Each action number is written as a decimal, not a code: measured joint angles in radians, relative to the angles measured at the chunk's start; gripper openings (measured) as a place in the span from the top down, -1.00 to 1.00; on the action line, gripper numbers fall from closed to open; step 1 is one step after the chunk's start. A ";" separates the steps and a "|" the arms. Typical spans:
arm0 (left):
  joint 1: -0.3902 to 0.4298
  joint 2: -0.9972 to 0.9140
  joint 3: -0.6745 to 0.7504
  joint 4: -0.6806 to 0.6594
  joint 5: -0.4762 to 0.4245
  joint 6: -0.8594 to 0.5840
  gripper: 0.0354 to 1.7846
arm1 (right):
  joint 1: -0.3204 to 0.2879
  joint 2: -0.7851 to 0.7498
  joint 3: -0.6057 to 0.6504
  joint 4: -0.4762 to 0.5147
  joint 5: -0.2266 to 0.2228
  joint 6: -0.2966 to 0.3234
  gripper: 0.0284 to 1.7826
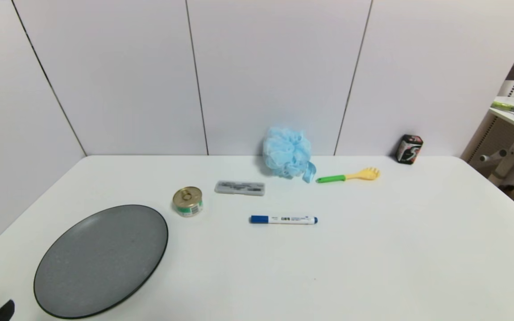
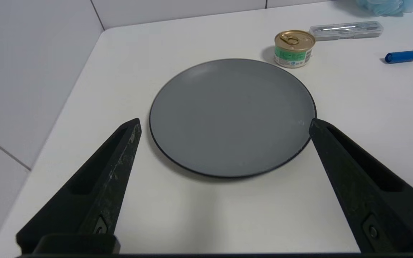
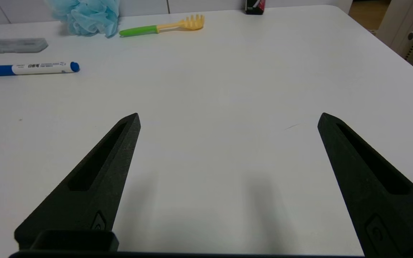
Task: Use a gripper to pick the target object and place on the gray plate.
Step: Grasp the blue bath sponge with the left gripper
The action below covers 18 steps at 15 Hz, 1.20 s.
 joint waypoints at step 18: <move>-0.502 1.257 -0.775 -0.217 -0.128 0.109 -0.89 | 0.000 0.000 0.000 0.000 0.000 0.000 -0.92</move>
